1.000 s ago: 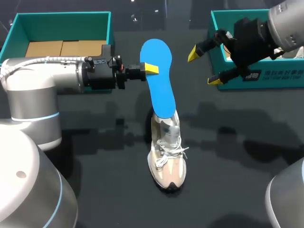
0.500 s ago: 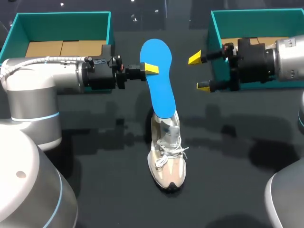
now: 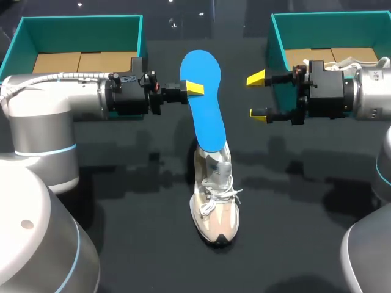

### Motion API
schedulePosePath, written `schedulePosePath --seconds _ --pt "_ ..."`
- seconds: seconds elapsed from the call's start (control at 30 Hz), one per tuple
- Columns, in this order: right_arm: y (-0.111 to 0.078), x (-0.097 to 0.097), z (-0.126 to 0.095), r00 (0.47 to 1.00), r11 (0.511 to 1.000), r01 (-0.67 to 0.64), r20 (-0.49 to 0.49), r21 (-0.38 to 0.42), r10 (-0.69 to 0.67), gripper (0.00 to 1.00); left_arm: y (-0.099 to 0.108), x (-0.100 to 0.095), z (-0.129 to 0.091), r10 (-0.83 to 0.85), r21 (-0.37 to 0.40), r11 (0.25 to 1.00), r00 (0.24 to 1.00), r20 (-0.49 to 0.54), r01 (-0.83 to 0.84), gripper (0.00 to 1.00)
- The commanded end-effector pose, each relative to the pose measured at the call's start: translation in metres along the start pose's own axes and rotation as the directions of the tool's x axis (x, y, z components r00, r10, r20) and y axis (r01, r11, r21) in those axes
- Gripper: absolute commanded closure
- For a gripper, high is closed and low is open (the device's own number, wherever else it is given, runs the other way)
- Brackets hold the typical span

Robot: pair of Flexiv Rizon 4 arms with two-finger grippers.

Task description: Take the shoe out of the shoebox, open the shoe tongue, remove and reinsert the insole, then place the shoe into the shoebox

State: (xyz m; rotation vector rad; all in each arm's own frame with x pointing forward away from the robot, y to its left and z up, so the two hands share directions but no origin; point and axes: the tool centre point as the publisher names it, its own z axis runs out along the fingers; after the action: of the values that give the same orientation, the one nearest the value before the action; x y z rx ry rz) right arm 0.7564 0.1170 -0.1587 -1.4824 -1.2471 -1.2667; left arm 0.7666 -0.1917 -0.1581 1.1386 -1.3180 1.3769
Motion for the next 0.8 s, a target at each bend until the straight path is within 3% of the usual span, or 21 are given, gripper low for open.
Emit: schedulePosePath --seconds 0.03,0.4,0.57,0.7,0.8 --pt "0.000 0.001 0.001 1.000 1.000 -0.001 -0.006 -0.002 0.000 0.00 0.001 0.000 0.000 0.000 0.001 1.000 1.000 0.001 0.000 1.00" --pt "0.000 0.001 0.001 1.000 1.000 0.000 -0.008 -0.001 0.000 0.00 0.001 0.000 0.000 0.000 0.001 1.000 1.000 0.001 0.000 1.00" --pt "0.000 0.001 0.001 1.000 1.000 0.000 -0.008 -0.001 0.000 0.00 -0.015 0.006 -0.006 0.199 -0.014 0.980 0.980 0.014 -0.199 1.00" --pt "0.000 0.001 0.001 1.000 1.000 0.000 -0.008 -0.001 0.000 0.00 -0.020 0.011 -0.013 0.470 -0.034 0.883 0.881 0.061 -0.469 1.00" --pt "0.000 0.001 0.001 1.000 1.000 0.000 -0.008 -0.001 0.000 0.00 -0.021 0.015 -0.018 0.644 -0.058 0.765 0.762 0.067 -0.642 1.00"
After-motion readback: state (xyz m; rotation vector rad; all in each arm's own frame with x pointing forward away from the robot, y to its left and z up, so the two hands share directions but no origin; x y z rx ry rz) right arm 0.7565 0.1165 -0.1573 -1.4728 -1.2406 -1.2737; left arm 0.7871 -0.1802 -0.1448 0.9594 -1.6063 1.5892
